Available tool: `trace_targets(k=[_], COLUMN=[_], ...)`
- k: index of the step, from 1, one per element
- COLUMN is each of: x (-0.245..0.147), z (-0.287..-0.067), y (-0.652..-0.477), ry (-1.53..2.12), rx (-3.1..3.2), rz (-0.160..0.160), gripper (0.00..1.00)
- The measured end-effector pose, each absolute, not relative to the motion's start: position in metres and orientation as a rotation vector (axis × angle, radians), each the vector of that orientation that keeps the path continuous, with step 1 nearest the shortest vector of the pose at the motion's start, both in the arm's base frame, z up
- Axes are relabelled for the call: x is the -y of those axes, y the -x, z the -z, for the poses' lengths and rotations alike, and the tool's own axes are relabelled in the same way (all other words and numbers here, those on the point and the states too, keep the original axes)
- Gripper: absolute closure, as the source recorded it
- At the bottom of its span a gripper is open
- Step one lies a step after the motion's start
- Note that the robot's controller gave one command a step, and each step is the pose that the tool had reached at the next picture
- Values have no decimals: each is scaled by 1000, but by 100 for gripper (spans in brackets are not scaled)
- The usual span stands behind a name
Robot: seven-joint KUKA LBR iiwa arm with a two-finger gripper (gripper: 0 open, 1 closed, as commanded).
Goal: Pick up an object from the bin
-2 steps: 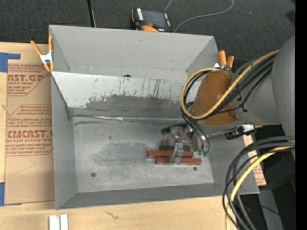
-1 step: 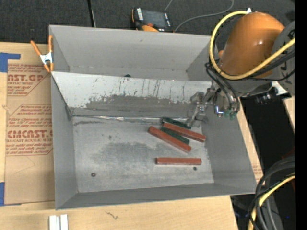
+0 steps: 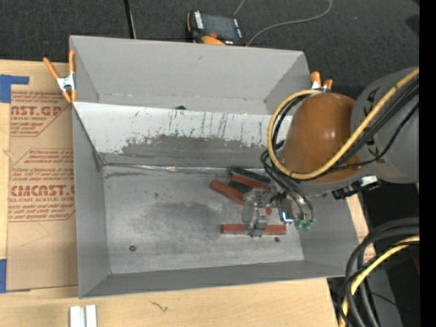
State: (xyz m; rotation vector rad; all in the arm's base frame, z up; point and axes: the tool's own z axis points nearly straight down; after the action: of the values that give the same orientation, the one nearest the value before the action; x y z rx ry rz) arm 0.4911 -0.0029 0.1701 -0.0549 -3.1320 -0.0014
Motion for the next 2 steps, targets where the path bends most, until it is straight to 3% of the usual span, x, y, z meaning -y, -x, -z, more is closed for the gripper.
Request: trace_targets(k=[1,2], x=[4,40], z=[-173,-67], y=[-494,-510], ry=[58,-7], rx=[3141,3144], rz=[0,0], gripper=[0,0])
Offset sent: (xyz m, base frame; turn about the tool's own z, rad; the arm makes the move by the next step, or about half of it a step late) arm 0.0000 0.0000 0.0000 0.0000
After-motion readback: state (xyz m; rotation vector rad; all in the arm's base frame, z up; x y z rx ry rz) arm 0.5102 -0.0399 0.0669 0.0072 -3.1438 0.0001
